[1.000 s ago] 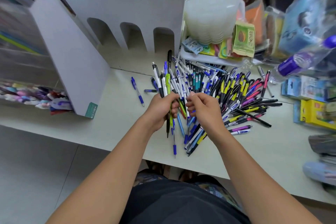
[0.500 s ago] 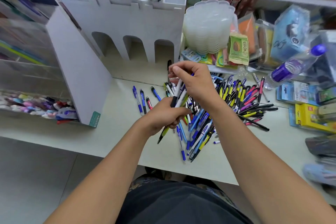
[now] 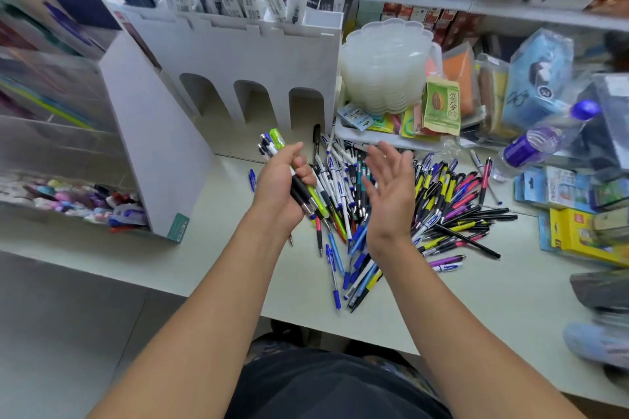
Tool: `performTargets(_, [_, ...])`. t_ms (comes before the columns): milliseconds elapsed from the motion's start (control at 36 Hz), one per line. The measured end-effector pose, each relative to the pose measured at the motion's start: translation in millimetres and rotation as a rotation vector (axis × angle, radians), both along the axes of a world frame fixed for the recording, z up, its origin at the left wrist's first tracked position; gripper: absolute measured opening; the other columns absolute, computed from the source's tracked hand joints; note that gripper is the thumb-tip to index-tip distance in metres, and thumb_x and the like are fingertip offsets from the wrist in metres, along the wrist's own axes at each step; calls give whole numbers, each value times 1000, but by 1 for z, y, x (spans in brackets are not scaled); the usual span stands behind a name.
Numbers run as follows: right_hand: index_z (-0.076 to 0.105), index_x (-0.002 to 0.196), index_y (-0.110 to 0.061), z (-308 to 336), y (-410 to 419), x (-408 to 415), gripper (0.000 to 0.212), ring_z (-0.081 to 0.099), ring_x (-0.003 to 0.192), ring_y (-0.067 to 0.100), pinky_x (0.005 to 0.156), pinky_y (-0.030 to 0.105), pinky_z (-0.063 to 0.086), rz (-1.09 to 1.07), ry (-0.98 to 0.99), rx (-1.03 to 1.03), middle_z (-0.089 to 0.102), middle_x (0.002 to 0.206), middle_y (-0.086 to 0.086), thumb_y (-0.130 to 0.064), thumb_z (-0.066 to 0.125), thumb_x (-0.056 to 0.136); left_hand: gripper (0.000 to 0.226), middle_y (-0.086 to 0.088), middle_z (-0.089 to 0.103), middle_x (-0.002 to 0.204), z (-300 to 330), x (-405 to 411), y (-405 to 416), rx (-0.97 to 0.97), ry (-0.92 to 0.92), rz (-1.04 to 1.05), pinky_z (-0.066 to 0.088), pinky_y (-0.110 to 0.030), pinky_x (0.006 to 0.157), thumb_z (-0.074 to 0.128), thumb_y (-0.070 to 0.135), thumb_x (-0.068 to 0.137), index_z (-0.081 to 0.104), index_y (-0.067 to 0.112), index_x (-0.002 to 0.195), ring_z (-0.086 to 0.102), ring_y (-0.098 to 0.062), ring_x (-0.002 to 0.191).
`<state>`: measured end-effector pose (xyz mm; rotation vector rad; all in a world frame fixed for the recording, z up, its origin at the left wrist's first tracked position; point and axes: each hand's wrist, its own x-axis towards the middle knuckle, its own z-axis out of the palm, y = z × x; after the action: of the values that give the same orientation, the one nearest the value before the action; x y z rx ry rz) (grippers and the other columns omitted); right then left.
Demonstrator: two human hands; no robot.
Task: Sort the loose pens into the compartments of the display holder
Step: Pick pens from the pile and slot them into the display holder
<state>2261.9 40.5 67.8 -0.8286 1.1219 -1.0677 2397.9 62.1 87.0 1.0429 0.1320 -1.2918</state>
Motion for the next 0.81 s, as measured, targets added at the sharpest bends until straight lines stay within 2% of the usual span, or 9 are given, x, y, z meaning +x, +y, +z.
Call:
performTargets(83, [59,137,-19,-16,32,5,58,60,127,11,110,37,45,13,-155,221,67,134,-1,-55,25,107,29,7,41,55,-2,4,7,2,87,184,37,-16,41,57,12,99,39,20,77,38,-5,44])
performTargets(222, [61,134,-15,-8,46,35,60,62,125,20,109,39,46,12,-342,406,69,129,6,-55,27,107,26,6,46,59,-1,-12,39,-11,58,202,41,-16,45,56,13,100,47,18,76,44,-5,46])
performTargets(333, [66,126,-16,3,75,58,59,64,122,15,106,35,48,101,-286,302,72,125,5,-59,36,98,7,3,50,67,0,-17,72,-66,50,246,44,-18,49,57,14,101,59,20,99,49,-7,54])
performTargets(417, [69,116,-21,5,96,62,51,65,114,6,103,33,48,111,-146,163,73,117,-4,-55,37,95,10,2,51,68,6,-6,101,-51,-82,260,45,-20,49,55,14,102,62,19,108,49,-9,54])
performTargets(472, [69,110,-19,7,99,60,38,66,101,5,93,29,51,126,-14,47,72,105,-6,-44,43,101,12,1,52,70,10,8,124,-37,-181,176,44,-21,50,54,14,103,61,15,114,49,-10,55])
performTargets(528, [70,98,-17,13,94,63,21,60,81,8,76,25,50,262,105,-48,67,87,-5,-29,54,104,15,-1,55,73,14,23,148,-21,-233,54,42,-21,49,53,14,104,60,11,117,48,-11,55])
performTargets(611, [72,89,-19,33,87,75,11,54,61,2,57,17,43,674,269,-185,64,67,-11,-21,66,98,13,-4,57,79,18,44,180,-29,-299,-137,38,-22,49,52,12,104,58,8,115,46,-13,56])
performTargets(694, [76,95,-9,49,95,99,11,48,50,3,50,14,38,894,264,-181,60,61,-9,-19,72,94,14,-7,60,83,20,62,206,-101,-301,-279,39,-24,51,52,10,102,61,8,113,48,-16,58])
performTargets(806, [77,94,-3,55,121,141,10,47,53,9,52,20,36,870,218,-113,61,67,5,-9,69,95,20,-12,71,92,22,98,238,-107,-357,-307,46,-25,52,51,10,103,62,6,120,58,-18,63])
